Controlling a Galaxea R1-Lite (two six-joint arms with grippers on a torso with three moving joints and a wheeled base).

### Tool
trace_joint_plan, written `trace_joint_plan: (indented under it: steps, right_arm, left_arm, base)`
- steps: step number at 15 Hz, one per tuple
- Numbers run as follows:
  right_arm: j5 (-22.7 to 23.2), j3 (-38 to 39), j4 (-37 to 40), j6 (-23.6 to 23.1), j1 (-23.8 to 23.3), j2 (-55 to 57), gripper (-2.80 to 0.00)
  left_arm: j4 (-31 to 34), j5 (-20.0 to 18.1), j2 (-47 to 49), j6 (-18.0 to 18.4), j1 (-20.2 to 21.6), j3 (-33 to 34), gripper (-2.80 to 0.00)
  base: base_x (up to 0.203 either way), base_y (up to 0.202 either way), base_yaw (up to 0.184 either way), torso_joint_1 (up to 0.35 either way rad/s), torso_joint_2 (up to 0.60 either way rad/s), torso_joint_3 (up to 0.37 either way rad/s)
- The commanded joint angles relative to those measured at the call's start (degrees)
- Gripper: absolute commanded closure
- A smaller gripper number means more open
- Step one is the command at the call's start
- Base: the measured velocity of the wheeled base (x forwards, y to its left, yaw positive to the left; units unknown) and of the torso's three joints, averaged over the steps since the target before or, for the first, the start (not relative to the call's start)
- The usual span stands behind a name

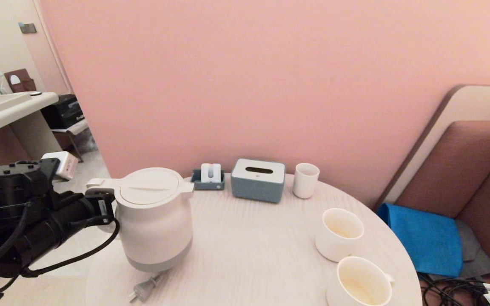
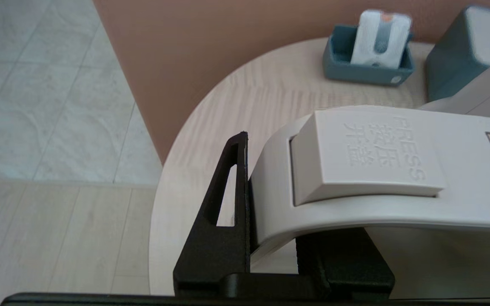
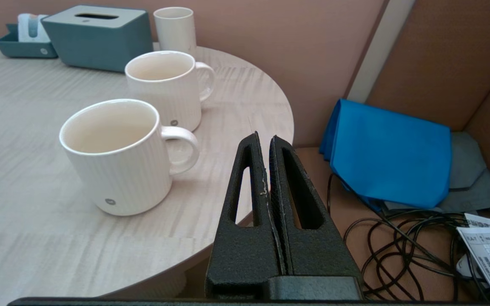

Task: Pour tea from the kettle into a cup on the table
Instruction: Put down the kettle on the table

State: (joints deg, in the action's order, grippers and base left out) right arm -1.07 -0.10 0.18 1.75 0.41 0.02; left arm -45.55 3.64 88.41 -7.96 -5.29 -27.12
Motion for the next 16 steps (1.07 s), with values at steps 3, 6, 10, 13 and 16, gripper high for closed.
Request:
trace_joint_plan:
  steps: [3, 6, 10, 13, 16]
  right_arm:
    - [0.02, 0.01, -0.01, 0.01, 0.02, -0.02, 0.00]
    - [-0.05, 0.01, -0.01, 0.01, 0.02, -0.02, 0.00]
    - [0.02, 0.01, -0.01, 0.01, 0.02, -0.02, 0.00]
    - [-0.07, 0.01, -0.01, 0.01, 0.02, -0.02, 0.00]
    - [0.02, 0.01, -0.01, 0.01, 0.02, -0.02, 0.00]
  left_arm:
    - [-8.14, 0.12, 6.91, 0.04, 1.28, 1.66, 0.00]
    - [-12.97, 0.10, 10.86, 0.31, 2.69, 1.42, 0.00]
    - [-13.10, -0.11, 12.92, 0.40, 3.75, 1.37, 0.00]
    - [-14.86, -0.12, 14.63, 0.36, 3.80, 2.08, 0.00]
    - [-18.10, -0.12, 15.95, 0.40, 3.80, 3.82, 0.00]
  base:
    - [0.000, 0.000, 0.000, 0.000, 0.00, 0.000]
    - [0.000, 0.000, 0.000, 0.000, 0.00, 0.000]
    - [0.000, 0.000, 0.000, 0.000, 0.00, 0.000]
    - [0.000, 0.000, 0.000, 0.000, 0.00, 0.000]
    - [0.000, 0.000, 0.000, 0.000, 0.00, 0.000]
